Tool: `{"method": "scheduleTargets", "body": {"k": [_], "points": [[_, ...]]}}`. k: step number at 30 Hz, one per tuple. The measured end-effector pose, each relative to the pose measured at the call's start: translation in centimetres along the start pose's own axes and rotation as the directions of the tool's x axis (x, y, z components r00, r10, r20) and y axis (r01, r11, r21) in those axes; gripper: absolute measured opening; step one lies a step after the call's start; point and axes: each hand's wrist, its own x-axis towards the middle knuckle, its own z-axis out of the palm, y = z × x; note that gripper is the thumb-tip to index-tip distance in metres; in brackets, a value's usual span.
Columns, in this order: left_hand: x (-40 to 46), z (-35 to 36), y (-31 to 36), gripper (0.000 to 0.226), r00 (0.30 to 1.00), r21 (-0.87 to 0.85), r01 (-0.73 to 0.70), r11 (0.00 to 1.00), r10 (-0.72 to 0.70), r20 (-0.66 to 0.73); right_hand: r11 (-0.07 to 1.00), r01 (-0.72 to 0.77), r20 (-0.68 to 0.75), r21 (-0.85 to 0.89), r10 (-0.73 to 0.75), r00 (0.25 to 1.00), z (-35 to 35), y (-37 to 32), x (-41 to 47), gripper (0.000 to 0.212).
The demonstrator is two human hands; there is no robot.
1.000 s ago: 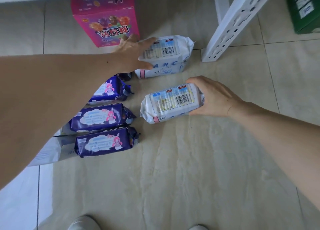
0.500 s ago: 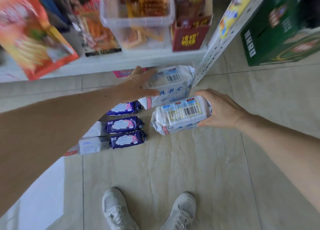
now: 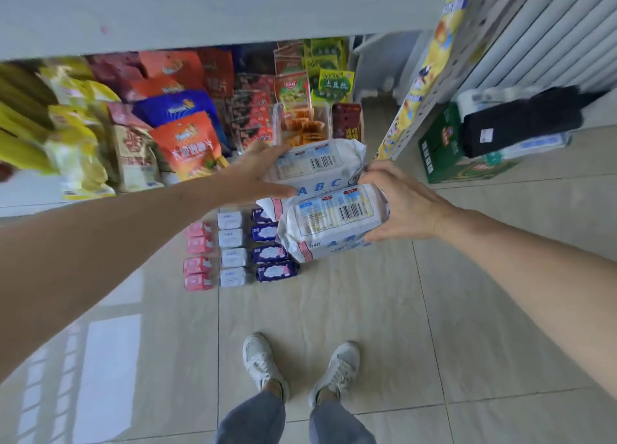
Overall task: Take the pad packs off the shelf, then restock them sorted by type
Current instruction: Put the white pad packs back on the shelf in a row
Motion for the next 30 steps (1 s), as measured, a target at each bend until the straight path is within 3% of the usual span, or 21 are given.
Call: {"method": "scheduleTargets", "body": {"k": [14,21,30], "points": [[-12.5,-19.3,8.3,0.079,0.957,0.065,-0.189,0.980,0.198,-0.212,0.996,0.082,-0.229,-0.032,-0.087,0.969,-16.0,-14.8,-4.9,0.095],[-10.3,-25.5,10.0,0.077,0.935,0.079,-0.218,0.973,0.232,-0.270,0.996,0.055,-0.289,-0.073,-0.074,0.955,-22.0,-16.7,-2.2,0.096],[-1.8,-30.2,11.5,0.078,0.938,0.031,-0.184,0.982,0.185,-0.294,0.995,0.042,-0.279,-0.087,-0.065,0.958,-27.9,-12.7,5.1,0.095]]}}
